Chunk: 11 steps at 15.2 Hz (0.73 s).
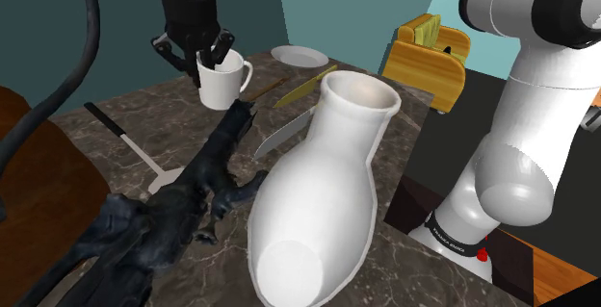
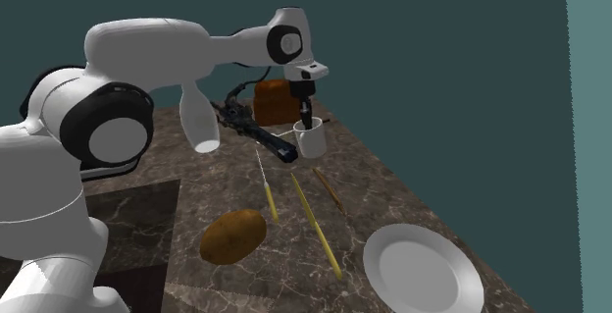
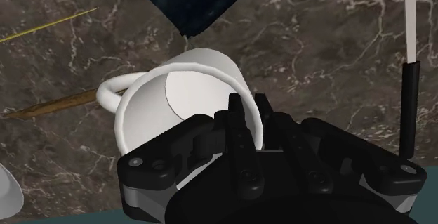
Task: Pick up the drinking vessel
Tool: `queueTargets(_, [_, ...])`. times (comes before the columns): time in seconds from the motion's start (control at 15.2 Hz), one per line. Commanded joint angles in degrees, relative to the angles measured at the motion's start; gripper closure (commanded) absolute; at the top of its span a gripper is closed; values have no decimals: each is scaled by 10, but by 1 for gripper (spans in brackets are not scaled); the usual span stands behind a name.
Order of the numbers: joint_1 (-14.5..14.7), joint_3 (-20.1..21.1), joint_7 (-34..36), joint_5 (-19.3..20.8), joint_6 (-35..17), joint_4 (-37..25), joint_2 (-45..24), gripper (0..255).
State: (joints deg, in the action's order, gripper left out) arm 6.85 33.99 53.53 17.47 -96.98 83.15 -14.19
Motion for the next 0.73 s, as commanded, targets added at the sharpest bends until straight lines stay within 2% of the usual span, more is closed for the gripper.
queueTargets(0.0, [3, 1, -2, 0, 18, -19, -1, 255])
queueTargets(0.53, [21, 2, -8, 13, 89, -109, -23, 255])
queueTargets(0.66, [21, 2, -8, 13, 91, -111, -23, 255])
